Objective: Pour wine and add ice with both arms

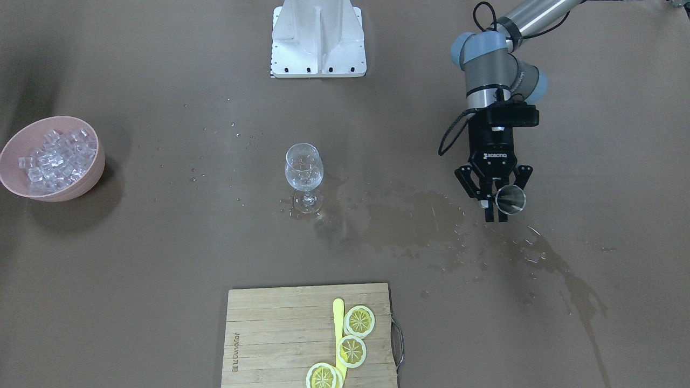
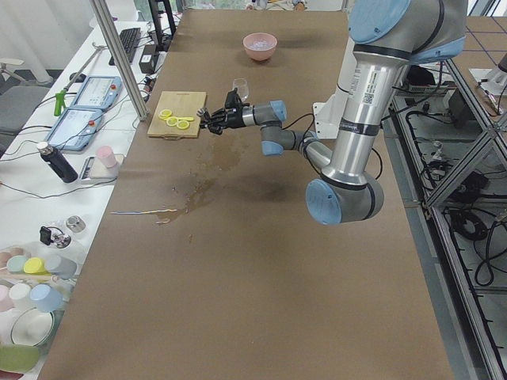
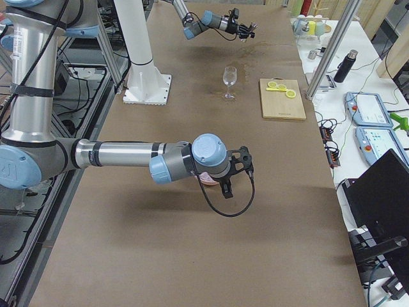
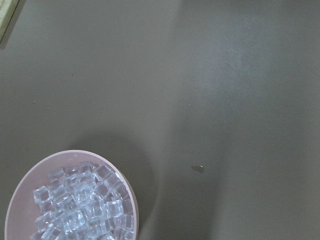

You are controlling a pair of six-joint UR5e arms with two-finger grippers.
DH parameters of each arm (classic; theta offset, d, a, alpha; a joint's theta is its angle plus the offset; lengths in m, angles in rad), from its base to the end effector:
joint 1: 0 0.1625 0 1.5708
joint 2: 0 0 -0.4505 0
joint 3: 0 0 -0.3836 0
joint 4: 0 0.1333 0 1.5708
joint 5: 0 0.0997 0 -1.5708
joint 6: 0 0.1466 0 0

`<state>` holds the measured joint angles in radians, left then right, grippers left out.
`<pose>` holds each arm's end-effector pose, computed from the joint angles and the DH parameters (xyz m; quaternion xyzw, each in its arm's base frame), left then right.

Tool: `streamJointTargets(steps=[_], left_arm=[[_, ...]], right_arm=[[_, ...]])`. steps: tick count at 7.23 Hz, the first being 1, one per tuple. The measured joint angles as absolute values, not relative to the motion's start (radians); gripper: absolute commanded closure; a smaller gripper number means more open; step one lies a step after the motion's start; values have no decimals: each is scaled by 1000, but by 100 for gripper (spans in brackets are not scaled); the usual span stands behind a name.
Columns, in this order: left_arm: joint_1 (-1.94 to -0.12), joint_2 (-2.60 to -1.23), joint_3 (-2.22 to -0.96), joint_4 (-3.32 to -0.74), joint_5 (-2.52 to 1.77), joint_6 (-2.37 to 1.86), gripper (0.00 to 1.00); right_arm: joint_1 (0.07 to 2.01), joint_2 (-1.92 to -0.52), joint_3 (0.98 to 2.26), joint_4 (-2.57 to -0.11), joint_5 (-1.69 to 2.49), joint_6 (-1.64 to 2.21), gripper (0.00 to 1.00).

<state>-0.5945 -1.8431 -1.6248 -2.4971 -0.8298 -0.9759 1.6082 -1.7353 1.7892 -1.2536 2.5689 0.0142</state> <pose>0.3822 -0.5388 0.4126 0.5491 0.2882 -0.2121 0.7553 0.0262 -0.4303 0.6241 0.1674 -0.4685 -0.0660 0.8650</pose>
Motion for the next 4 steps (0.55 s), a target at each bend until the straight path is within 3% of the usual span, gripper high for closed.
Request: streamJointTargets(steps=[4], left_arm=[[-774,-1928,-1294,-2496,-971,-984,100]], right_arm=[[1618,-1750,1833,-1255,2563,18,0]])
